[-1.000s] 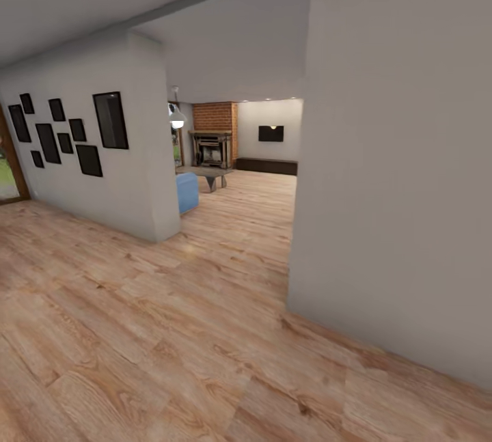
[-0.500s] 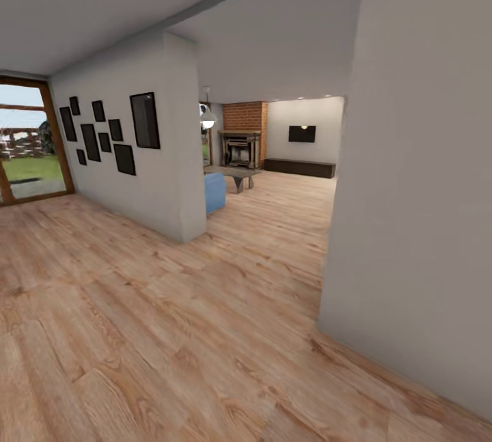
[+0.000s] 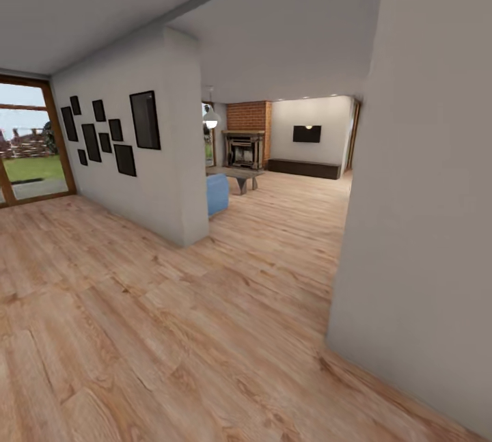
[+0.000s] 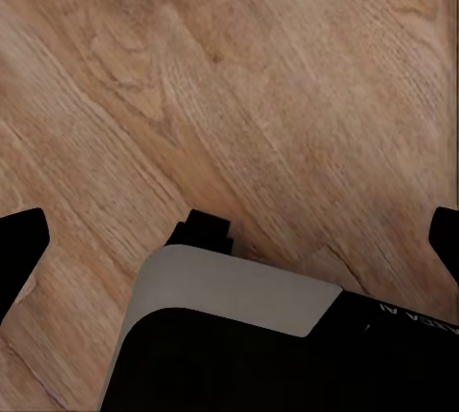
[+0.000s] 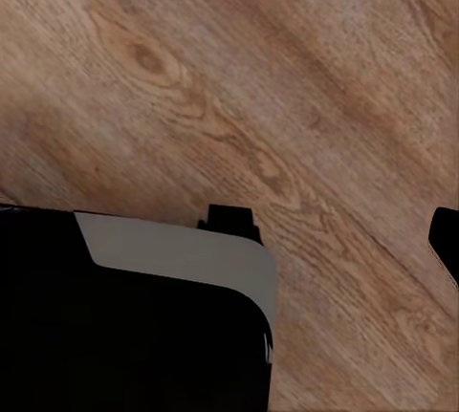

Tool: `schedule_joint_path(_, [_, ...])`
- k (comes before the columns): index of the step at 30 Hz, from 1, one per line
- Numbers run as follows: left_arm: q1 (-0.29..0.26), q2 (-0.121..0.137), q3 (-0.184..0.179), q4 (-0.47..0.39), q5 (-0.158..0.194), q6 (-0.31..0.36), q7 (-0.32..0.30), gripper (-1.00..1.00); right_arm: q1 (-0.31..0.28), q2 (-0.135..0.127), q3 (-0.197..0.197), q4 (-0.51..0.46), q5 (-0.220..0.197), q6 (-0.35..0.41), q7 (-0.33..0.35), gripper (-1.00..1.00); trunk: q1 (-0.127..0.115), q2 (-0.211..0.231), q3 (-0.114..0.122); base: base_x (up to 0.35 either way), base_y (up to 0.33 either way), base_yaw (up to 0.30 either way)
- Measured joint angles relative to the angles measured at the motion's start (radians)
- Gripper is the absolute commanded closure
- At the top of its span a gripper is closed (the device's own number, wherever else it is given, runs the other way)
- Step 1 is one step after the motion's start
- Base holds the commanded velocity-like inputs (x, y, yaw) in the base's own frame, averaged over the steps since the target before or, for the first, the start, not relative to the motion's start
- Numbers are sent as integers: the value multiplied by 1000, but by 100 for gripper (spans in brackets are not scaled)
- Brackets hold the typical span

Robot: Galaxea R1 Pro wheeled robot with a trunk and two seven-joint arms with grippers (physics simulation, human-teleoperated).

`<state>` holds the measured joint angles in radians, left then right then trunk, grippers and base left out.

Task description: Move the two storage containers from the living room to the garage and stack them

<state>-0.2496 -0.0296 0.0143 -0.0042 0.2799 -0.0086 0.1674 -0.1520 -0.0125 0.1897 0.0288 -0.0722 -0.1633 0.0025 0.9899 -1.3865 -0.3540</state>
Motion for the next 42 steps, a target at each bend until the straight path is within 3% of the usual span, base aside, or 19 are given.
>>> schedule_joint_path(15, [0, 1, 0, 0, -1, 1, 0, -100, 0, 2, 0, 0, 0, 0, 0, -100, 0, 0, 0, 324, 0, 4])
schedule_joint_path(27, [0, -1, 0, 0, -1, 0, 0, -100, 0, 0, 0, 0, 0, -1, 0, -100, 0, 0, 0, 324, 0, 242])
schedule_joint_path(42, [0, -1, -1, 0, -2, 0, 0, -100, 0, -1, 0, 0, 0, 2, 3, -100, 0, 0, 0, 324, 0, 15])
